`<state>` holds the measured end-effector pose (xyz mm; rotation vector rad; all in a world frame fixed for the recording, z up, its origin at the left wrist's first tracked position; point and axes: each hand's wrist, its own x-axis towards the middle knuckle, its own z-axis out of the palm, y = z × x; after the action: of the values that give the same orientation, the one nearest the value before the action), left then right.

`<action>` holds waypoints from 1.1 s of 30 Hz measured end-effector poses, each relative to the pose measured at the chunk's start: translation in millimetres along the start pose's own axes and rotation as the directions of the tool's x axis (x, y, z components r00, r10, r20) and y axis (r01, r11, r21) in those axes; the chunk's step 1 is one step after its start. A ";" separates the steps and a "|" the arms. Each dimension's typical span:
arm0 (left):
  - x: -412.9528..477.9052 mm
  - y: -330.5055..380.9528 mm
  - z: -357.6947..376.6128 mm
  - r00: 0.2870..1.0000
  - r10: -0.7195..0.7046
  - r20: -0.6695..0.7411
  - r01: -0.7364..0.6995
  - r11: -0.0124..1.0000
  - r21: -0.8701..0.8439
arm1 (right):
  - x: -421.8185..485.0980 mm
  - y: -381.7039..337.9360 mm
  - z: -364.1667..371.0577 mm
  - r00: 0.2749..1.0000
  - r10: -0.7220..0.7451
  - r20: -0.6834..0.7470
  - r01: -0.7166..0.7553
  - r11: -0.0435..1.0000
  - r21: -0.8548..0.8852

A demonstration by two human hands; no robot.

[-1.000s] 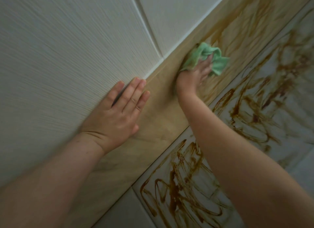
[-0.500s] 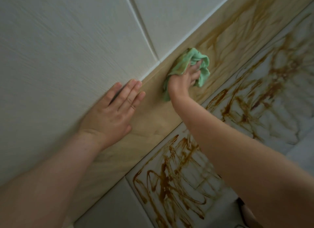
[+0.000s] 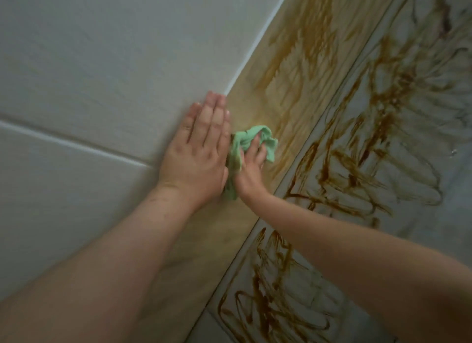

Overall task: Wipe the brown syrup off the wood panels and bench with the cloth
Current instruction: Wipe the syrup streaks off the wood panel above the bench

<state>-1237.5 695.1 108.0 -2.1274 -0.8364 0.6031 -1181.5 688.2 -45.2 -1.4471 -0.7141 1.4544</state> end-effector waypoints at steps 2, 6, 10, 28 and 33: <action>17.7 -1.3 -0.9 0.998 -0.024 0.051 0.021 0.998 0.061 | 21.4 -24.9 -14.9 0.995 -0.075 -0.062 0.075 0.997 0.001; 46.3 1.2 3.4 0.996 0.002 0.090 -0.004 1.000 0.023 | 102.0 -78.3 -70.2 0.953 0.058 -0.297 -0.028 0.994 0.101; 59.9 6.0 13.9 0.999 0.024 0.043 -0.022 0.999 -0.041 | 138.8 -44.8 -98.1 0.945 0.131 -0.301 -0.084 0.983 0.165; 60.8 8.7 21.1 0.999 0.034 -0.025 -0.035 0.999 -0.042 | 109.8 13.6 -28.3 0.890 0.105 -0.444 -0.035 0.986 0.162; 59.6 7.9 24.1 0.998 0.031 -0.048 -0.032 0.999 -0.038 | 137.1 89.6 -34.0 0.866 0.259 -0.427 -0.147 0.950 0.277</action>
<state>-1209.9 745.8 78.6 -2.1847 -0.7955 0.5545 -1149.6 768.4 -188.5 -1.6303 -0.0877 1.2282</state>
